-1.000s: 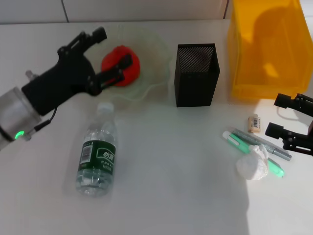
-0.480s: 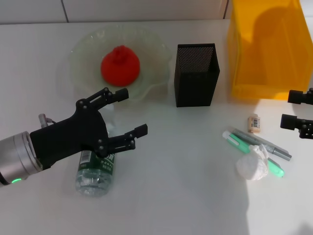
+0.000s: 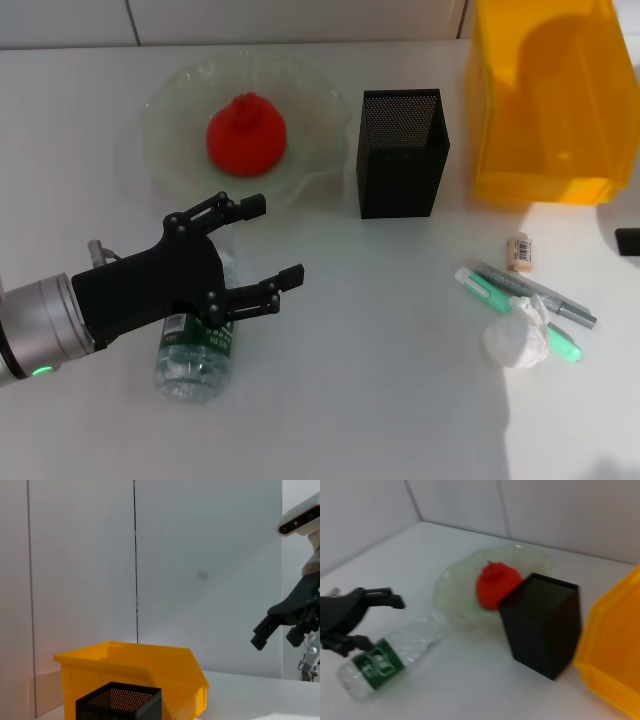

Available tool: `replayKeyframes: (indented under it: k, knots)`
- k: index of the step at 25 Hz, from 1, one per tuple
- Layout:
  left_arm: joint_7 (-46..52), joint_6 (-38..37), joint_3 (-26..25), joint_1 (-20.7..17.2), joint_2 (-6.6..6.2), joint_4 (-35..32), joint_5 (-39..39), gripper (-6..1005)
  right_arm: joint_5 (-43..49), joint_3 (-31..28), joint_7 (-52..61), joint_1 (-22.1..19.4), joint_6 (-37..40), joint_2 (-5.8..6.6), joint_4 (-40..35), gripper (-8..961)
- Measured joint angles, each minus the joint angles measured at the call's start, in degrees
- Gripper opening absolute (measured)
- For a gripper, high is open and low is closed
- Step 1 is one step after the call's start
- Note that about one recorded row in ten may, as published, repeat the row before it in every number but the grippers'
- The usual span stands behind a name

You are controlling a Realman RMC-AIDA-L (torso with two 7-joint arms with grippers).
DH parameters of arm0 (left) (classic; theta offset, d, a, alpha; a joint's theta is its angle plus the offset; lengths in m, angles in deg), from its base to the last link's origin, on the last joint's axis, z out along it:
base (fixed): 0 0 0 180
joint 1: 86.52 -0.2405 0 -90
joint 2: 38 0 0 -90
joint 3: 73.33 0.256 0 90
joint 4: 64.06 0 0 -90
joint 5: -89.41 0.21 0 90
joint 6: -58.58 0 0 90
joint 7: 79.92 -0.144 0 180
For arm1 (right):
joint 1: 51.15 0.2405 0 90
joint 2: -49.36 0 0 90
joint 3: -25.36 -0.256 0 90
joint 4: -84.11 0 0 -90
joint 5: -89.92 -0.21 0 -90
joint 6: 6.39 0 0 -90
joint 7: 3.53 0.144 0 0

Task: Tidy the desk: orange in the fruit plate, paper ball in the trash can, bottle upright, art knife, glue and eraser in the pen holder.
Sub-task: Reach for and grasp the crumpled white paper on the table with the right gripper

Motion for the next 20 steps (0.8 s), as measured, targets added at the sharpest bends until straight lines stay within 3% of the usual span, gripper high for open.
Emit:
replayKeyframes:
  k: [5,9,20]
  knots:
    - [1.3,0.9,0.1,0.3,0.03,-0.2,0.4,874,7.6,2.5,9.3,0.7,0.8,0.21,-9.6,798]
    - [2.1,1.5,0.1,0.4,0.03,-0.3,0.4,873,16.9,8.0,19.1,2.1,3.9,0.24,-16.2,798]
    - [2.2,1.9,0.3,0.4,0.03,-0.3,0.4,872,23.8,11.1,30.4,4.0,5.6,0.39,-18.9,798]
